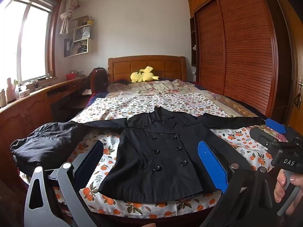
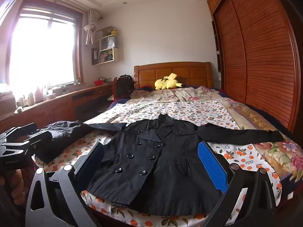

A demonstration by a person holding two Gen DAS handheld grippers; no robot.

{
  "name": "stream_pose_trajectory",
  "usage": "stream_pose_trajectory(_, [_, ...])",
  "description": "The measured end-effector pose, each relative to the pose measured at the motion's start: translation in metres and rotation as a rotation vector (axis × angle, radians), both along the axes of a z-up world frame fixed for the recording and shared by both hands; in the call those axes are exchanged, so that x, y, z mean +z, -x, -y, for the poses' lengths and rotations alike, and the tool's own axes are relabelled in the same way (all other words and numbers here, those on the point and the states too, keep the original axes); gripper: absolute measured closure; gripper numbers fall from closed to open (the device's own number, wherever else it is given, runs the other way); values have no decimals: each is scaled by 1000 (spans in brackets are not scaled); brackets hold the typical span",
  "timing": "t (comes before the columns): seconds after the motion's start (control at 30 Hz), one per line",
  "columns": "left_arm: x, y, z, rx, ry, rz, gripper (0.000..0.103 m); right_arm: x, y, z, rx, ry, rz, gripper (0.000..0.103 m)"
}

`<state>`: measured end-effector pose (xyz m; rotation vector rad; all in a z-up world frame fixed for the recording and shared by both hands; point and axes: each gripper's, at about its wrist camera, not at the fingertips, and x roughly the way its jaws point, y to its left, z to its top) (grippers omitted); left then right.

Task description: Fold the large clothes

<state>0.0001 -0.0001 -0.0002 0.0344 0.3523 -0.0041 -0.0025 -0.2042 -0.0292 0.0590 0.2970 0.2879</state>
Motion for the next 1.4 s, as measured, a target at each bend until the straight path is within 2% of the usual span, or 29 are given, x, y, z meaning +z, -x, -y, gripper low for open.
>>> stream_pose_trajectory(1.4, [1,-2,-6,-3,-2,-7,2,3,0,4,-3,0,6,7])
